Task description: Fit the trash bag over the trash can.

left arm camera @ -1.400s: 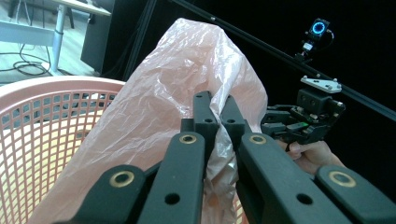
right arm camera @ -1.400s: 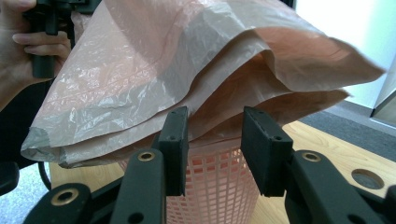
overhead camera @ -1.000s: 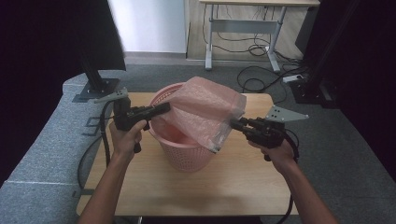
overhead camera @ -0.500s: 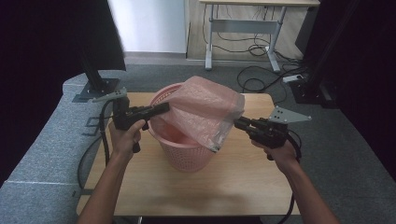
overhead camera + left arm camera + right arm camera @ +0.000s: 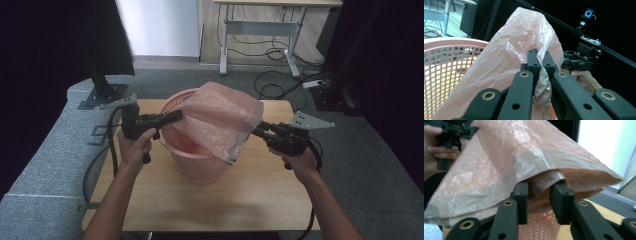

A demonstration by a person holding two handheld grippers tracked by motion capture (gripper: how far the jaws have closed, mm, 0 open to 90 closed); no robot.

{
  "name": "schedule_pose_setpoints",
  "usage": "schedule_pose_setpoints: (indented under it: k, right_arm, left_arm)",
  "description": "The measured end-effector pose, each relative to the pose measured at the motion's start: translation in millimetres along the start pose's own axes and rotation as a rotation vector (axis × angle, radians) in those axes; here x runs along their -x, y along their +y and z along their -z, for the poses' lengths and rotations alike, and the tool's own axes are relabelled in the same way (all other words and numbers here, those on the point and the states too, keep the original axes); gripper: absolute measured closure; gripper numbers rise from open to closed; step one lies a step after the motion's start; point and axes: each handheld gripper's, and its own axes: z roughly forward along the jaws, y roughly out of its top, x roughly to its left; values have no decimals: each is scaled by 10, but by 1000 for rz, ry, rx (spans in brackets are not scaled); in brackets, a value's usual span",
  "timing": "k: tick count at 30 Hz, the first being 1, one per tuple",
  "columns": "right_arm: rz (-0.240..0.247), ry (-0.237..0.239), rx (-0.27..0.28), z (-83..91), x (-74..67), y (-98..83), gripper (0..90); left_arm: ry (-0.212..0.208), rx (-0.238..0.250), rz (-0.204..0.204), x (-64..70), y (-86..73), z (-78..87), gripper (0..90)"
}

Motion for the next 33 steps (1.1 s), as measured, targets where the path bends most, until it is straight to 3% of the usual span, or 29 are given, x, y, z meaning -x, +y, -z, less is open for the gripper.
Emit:
schedule_pose_setpoints:
  k: [5, 10, 11, 18, 22, 27, 33]
  right_arm:
    - [-23, 33, -1, -48, -51, 12, 612]
    - [-13, 81, 1, -93, -152, 66, 879]
    - [-4, 79, -4, -93, -164, 83, 892]
    - [7, 9, -24, -60, -149, 178, 897]
    - [64, -41, -55, -68, -157, 242, 898]
    - [48, -100, -84, -58, -10, 302, 898]
    - [60, -120, -107, -18, 67, 434, 897]
  left_arm:
    - [14, -9, -9, 15, -7, -48, 875]
    - [24, -24, -22, 34, -31, -80, 866]
    - [22, -21, -20, 33, -33, -72, 866]
    - [6, -7, -18, 38, -33, -38, 875]
    - [5, 9, -30, 66, -18, -36, 879]
    - [6, -2, -47, 99, 15, -31, 885]
    - [24, 14, -41, 74, 65, 8, 893]
